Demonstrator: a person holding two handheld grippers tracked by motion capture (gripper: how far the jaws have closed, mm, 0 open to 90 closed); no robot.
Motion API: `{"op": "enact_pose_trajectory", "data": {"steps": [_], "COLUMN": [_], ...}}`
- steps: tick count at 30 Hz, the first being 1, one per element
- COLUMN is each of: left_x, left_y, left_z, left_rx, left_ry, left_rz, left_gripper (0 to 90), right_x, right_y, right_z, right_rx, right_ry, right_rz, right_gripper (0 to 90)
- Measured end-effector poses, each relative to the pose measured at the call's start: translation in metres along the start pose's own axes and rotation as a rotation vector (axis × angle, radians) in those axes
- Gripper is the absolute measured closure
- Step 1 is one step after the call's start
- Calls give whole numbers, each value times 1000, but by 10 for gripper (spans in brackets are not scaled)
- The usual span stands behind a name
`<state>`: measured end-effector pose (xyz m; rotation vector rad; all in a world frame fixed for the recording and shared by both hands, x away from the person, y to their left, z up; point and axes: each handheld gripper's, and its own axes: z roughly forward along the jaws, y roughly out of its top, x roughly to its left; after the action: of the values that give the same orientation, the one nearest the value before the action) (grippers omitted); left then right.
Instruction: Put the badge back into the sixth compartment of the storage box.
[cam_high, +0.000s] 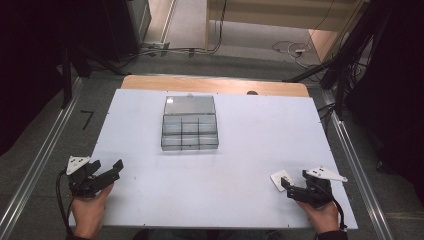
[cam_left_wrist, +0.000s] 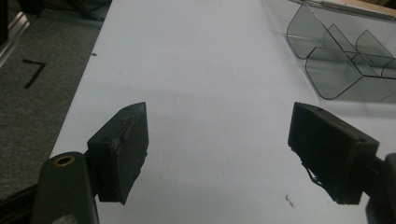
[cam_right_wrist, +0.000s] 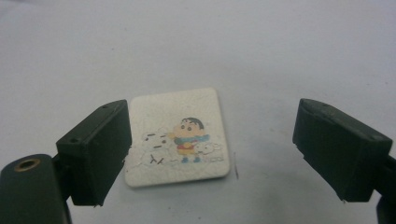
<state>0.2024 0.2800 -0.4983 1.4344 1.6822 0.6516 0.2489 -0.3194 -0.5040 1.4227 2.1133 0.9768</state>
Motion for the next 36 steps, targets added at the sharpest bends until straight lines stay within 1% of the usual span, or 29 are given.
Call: {"op": "enact_pose_trajectory", "data": {"steps": [2,9,13,14,17,18,19,20,22,28,30,31,32,34,35,36], "left_x": [0,0,0,0,0,0,0,0,0,1,0,0,0,0,0,0], "left_y": [0,0,0,0,0,0,0,0,0,0,0,0,0,0,0,0], "left_z": [0,0,0,0,0,0,0,0,0,0,0,0,0,0,0,0], "left_rx": [0,1,2,3,2,2,2,3,1,2,3,3,3,4,3,2], "left_ry": [-1,-2,-2,-3,-3,-2,-3,-3,-3,-6,-4,-5,-5,-3,-2,-1], "left_rz": [-1,-2,-2,-2,-3,-3,-4,-4,-3,-5,-3,-3,-3,-2,-2,-2], "left_gripper": [205,205,205,205,205,205,205,205,205,205,205,205,205,205,205,205], "right_x": [2,5,9,10,12,15,15,17,19,20,20,20,20,19,20,20], "right_y": [0,-1,-1,-2,-2,-2,-2,-3,-3,-2,-1,-1,-1,0,1,1], "right_z": [3,7,10,11,11,12,12,13,14,14,14,13,13,13,12,12], "right_rx": [16,37,51,55,55,67,67,76,91,99,104,111,111,116,129,129], "right_ry": [0,3,2,-1,-3,-6,-6,-9,-11,-13,-15,-17,-17,-25,-31,-31], "right_rz": [-8,-16,-30,-44,-53,-62,-62,-83,-95,-88,-81,-73,-73,-68,-65,-65], "right_gripper": [99,99,100,101,110,117,117,127,130,168,189,214,214,241,252,252]}}
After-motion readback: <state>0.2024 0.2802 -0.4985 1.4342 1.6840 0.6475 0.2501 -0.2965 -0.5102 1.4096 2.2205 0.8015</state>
